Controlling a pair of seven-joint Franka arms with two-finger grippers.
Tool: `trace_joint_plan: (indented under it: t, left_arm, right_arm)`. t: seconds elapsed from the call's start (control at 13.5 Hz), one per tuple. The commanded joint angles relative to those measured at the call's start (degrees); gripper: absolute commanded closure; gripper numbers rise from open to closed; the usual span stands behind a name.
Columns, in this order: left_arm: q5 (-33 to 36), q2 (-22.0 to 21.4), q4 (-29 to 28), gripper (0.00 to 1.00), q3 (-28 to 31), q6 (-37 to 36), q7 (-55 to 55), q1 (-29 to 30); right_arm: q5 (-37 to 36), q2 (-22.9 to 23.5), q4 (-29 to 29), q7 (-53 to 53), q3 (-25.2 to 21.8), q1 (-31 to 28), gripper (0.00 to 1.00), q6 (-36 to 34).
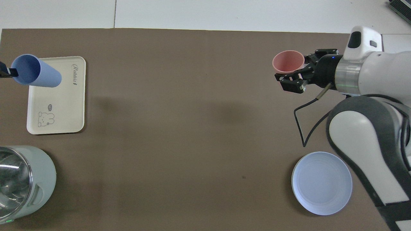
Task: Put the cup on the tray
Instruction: 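Carry the cup to the tray with the left gripper while the right withdraws, then set the cup on the tray with the left gripper while the right retracts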
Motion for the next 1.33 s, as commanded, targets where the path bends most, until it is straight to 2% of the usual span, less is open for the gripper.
trace_joint_plan:
  t: [0.0,0.37,0.52,0.67,0.89,1.03,1.18,1.26]
  left_arm:
    - [0.9,-2.4,-8.9,1.00,-0.8,9.9,3.1,2.4]
    - [0.9,4.5,-9.8,1.00,-0.8,18.4,7.5,4.3]
    - [0.8,5.1,-11.3,1.00,-0.8,21.6,7.1,5.9]
    - [0.4,6.3,-11.7,1.00,-0.8,21.9,4.6,5.9]
    - [0.3,7.6,-11.6,1.00,-0.8,21.9,0.2,5.9]
    - [0.2,8.1,-11.6,1.00,-0.8,21.8,-3.2,5.9]
    - [0.2,8.7,-11.6,1.00,-0.8,21.9,-4.4,5.9]
    - [0.2,9.0,-11.6,1.00,-0.8,21.9,-4.4,5.9]
  right_arm:
    - [11.0,-1.6,-3.9,-8.6,0.8,-5.4,1.00,1.3]
    - [36.8,0.6,-9.1,-36.3,0.8,-13.8,1.00,0.1]
    - [42.3,3.2,-9.4,-44.3,0.8,-16.1,1.00,-2.7]
    - [47.8,6.0,-9.4,-53.0,0.8,-17.7,1.00,-5.0]
    - [49.2,9.4,-9.4,-61.5,0.8,-20.2,1.00,-6.9]
    - [52.7,13.6,-8.6,-67.2,0.9,-22.7,1.00,-9.9]
    - [54.9,19.5,-4.8,-74.2,0.8,-25.1,1.00,-14.1]
    - [55.0,20.2,-4.6,-75.1,0.8,-25.0,1.00,-14.1]
